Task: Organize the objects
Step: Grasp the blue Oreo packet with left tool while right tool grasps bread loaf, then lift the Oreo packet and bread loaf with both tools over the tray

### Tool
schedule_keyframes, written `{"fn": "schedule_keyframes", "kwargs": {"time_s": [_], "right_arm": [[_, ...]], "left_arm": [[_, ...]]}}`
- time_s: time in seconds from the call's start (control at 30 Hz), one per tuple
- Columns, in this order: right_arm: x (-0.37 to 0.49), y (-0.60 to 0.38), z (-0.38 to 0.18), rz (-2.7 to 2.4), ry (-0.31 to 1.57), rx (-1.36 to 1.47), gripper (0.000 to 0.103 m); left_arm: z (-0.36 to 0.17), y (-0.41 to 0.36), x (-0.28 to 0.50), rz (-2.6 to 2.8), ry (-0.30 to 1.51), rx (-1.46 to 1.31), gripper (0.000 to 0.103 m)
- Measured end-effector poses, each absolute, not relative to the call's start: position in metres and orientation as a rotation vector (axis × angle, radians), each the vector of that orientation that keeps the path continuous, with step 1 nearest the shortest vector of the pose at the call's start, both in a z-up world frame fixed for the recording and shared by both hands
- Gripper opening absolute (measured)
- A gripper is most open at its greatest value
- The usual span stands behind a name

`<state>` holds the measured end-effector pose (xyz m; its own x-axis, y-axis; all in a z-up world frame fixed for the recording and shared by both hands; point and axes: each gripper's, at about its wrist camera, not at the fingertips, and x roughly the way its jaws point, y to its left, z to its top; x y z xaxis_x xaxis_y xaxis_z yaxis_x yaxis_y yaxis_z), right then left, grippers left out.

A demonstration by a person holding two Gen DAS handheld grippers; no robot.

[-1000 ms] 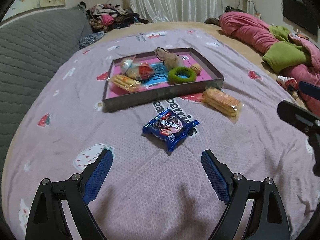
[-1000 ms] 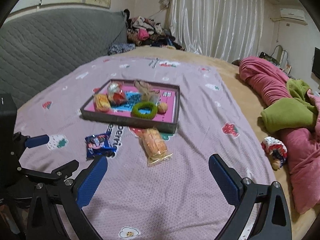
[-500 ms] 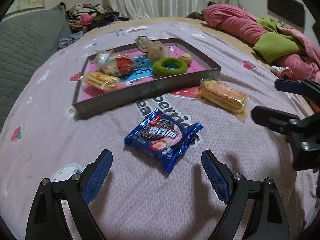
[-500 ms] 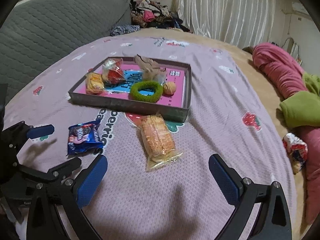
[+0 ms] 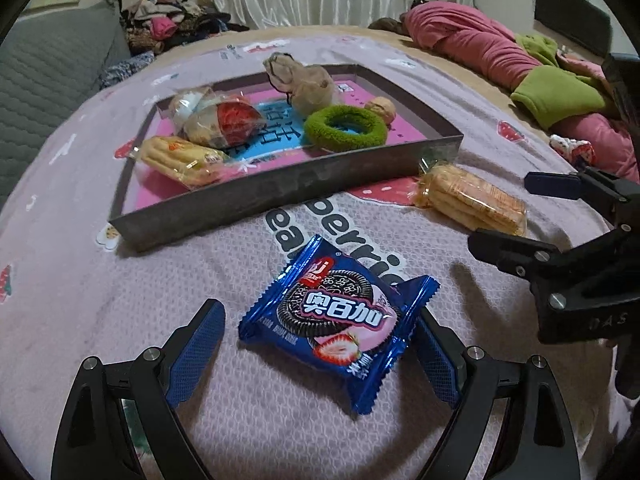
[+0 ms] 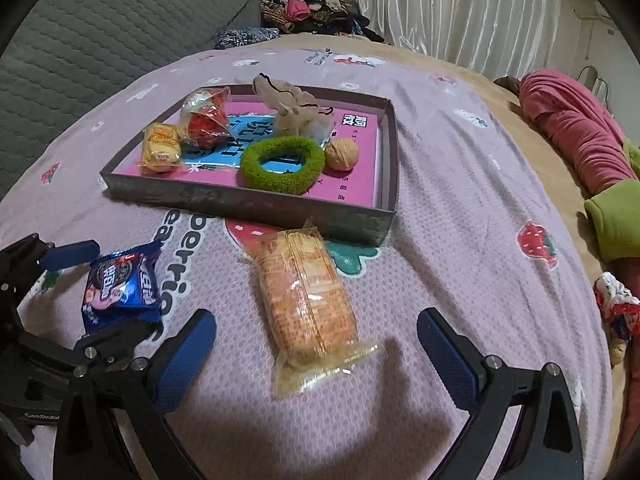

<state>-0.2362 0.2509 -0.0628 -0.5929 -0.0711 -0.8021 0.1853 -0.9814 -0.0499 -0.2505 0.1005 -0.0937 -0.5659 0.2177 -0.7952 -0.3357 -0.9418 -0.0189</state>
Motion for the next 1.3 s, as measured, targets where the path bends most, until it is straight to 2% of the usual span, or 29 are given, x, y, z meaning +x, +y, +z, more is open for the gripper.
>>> {"fn": "schedule_keyframes", "kwargs": {"time_s": [0.07,0.17,0.37,0.43,0.53,0.7,0.93,1.3], "right_arm": [[-0.240,0.250,-0.065,-2.668,0.190,1.337,0.086],[-0.245,0.248,-0.069,-2.647,0.194,1.345,0.075],[-0.251,0.244,-0.076,-2.609,0.177,1.353,0.063],[-0.251,0.243,-0.077,-2.601,0.176,1.342,0.059],[-0.248,0.240,-0.077,-2.599,0.187,1.320,0.051],[-0.245,0.238,-0.076,-2.614,0.174,1.296,0.041],[-0.237,0.242,-0.072,-2.619,0.090,1.260,0.040],[-0.216,0.242,-0.044,-2.653,0.048,1.165,0.040]], "left_arm": [[-0.095,0.098,-0.255,2.507,0.164,-1.262,0.091],[-0.097,0.096,-0.262,2.485,0.120,-1.264,0.091],[-0.103,0.099,-0.269,2.441,0.104,-1.260,0.091],[-0.103,0.099,-0.269,2.439,0.105,-1.249,0.087],[-0.100,0.100,-0.266,2.444,0.109,-1.222,0.073],[-0.100,0.101,-0.262,2.446,0.121,-1.228,0.067],[-0.099,0.089,-0.257,2.450,0.018,-1.246,0.062],[-0.077,0.080,-0.237,2.564,0.046,-1.225,0.062]]}}
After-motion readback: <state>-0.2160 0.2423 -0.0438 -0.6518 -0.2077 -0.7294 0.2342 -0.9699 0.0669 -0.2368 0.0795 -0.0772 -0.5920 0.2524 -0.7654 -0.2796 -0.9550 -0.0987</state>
